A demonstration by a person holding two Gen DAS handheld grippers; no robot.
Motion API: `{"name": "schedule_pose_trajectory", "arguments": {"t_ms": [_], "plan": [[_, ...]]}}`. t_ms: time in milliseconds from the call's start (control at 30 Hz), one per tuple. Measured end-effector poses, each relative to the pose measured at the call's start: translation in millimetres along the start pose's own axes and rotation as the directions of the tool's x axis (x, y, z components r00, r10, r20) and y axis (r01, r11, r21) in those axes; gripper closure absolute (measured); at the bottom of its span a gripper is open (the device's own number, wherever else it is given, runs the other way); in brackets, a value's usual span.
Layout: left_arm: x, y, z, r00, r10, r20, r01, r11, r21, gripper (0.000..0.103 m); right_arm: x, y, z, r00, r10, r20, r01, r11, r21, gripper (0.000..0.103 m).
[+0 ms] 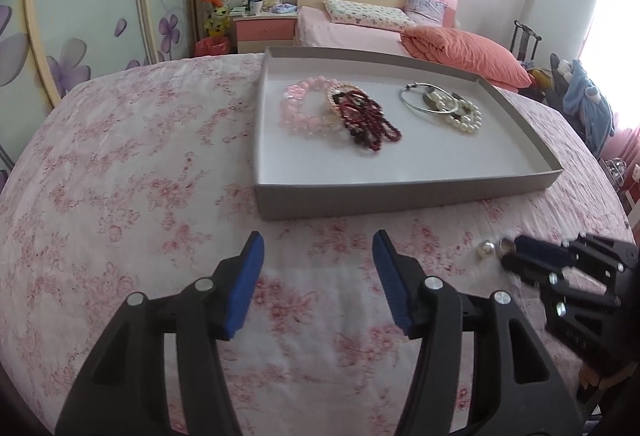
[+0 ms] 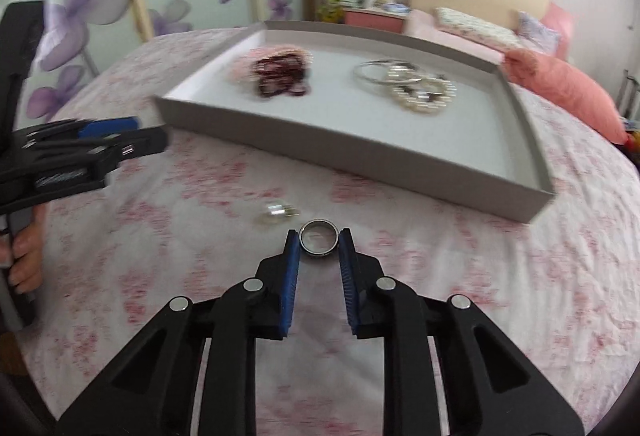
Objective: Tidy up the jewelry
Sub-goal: 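Grasp the silver ring with the right tool while the left tool grasps a pearl stud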
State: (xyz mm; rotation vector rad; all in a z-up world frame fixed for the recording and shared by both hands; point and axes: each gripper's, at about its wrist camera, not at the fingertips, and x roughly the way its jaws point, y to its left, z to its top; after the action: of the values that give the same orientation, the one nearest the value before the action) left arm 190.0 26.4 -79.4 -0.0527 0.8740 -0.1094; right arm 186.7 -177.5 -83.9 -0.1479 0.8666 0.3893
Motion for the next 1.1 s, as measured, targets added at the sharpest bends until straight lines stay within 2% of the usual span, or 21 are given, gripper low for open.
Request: {"name": "schedule_pose_trajectory", "arguments": {"t_ms": [200,300,433,633,733,833,900,1100], "plan": [[-1.2,-27.2,1.2,0.999,-0.050,-0.005,0.050,0.997,0.051,0.041,-1.4,-52.7,1.3,0.986,-0.166,-0.015,0.166,0.971,0.173,0.082],[0.4,-46.4,0.5,0.996,-0.086,-0.015,0.087,0.992,0.088,0.041,-2.7,-65.9,-1.1,0.986,-0.167,-0.016,0.166,0.960,0.224,0.082],[6.1,-73.5,-0.5,0.992,-0.122,-0.034,0.126,0.983,0.137,0.041,-1.6,-66.0,-2.6,0.985,-0.171,-0.017,0.171,0.960,0.221,0.082],[23.2,-105.3,0.2,0.991,-0.119,-0.061,0.129,0.974,0.188,0.041,-0.6,-65.8,-2.2,0.987,-0.157,-0.015,0.156,0.960,0.233,0.082],[30.5,-113.1,-0.4,0.991,-0.108,-0.074,0.121,0.972,0.200,0.049,-0.7,-65.8,-2.2,0.988,-0.155,-0.015,0.154,0.960,0.234,0.082],[37.0,-120.0,-2.3,0.995,-0.073,-0.069,0.086,0.973,0.215,0.063,-1.2,-66.4,-2.7,0.988,-0.151,-0.014,0.150,0.960,0.236,0.082],[38.1,-123.1,-2.0,0.998,-0.040,-0.053,0.051,0.971,0.233,0.087,-1.2,-66.3,-2.7,0.988,-0.151,-0.014,0.150,0.960,0.236,0.082],[35.8,-92.2,1.2,0.998,0.033,-0.044,-0.025,0.983,0.181,0.089,-1.1,-63.4,-2.3,0.988,-0.153,-0.015,0.153,0.964,0.220,0.082]]}}
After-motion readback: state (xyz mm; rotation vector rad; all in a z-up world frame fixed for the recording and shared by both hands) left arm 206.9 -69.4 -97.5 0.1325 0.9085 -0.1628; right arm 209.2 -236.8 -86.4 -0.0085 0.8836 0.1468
